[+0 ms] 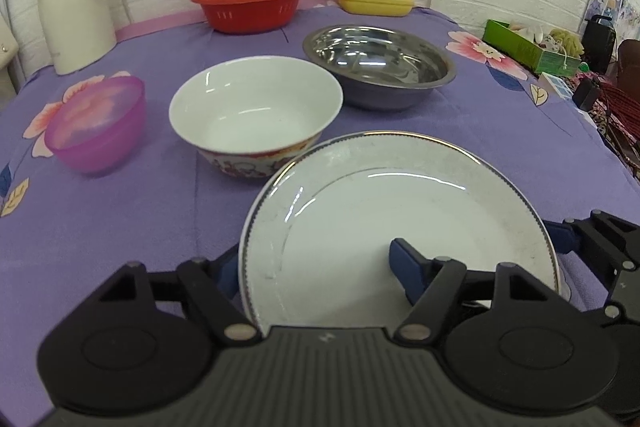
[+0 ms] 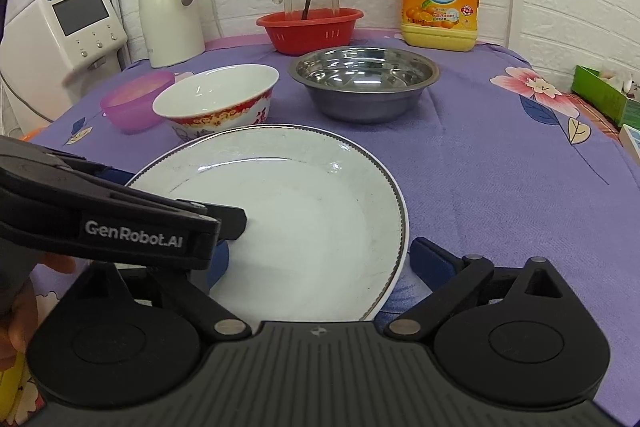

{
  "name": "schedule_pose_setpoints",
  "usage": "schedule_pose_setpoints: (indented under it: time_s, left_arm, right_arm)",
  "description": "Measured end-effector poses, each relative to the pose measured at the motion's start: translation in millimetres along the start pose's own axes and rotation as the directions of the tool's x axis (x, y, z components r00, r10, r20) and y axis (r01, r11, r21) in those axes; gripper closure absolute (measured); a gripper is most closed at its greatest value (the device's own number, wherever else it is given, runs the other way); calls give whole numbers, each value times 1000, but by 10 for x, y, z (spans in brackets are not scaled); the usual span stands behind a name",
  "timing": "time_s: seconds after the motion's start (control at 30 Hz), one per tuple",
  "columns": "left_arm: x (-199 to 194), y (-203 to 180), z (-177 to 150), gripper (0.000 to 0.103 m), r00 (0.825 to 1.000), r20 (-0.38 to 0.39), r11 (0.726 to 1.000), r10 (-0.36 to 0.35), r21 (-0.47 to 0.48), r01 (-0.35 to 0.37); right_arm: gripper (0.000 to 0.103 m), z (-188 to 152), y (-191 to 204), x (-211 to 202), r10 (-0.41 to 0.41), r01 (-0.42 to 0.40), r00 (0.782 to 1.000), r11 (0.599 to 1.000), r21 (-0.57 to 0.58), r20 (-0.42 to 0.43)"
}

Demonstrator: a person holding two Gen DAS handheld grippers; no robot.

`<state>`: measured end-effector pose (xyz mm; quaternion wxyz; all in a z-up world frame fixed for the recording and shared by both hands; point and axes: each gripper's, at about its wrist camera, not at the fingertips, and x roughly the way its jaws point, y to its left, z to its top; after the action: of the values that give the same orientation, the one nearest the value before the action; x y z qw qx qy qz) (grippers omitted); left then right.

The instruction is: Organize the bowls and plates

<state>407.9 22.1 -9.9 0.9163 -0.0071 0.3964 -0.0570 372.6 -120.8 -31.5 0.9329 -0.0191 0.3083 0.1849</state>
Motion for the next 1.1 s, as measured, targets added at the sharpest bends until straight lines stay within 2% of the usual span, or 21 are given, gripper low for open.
schedule_pose_setpoints:
  time_s: [0.17, 0.4, 0.57, 0.8, 0.93, 1.1]
  left_arm:
    - [-162, -15, -75, 31, 1000, 0, 1000, -10, -18, 10]
    - [-664, 13, -249, 31, 998, 48, 999, -33, -39, 35]
    - [-1091, 224, -448, 31, 996, 92, 998, 8, -69, -2]
    - [-1649, 779, -912, 31, 986, 117, 984, 115, -149, -97]
    - [-1838, 977, -1226, 31, 976, 122, 970, 181, -187, -156]
    - [-1857, 1091, -1504, 31, 977, 115, 964, 180, -220, -152]
  right_arm:
    - [0, -18, 36, -111, 11, -10, 1000, 999, 45, -16]
    - [0, -129, 249, -613, 1, -3, 999, 998, 58, 41]
    - [0, -142, 557, -846, 28, -30, 997, 999, 22, 73]
    - [0, -207, 1173, -980, 148, -144, 986, 988, -53, 76]
    - [0, -309, 1523, -982, 214, -210, 976, 974, -88, 44]
    - [0, -461, 1773, -947, 205, -202, 979, 969, -139, 5]
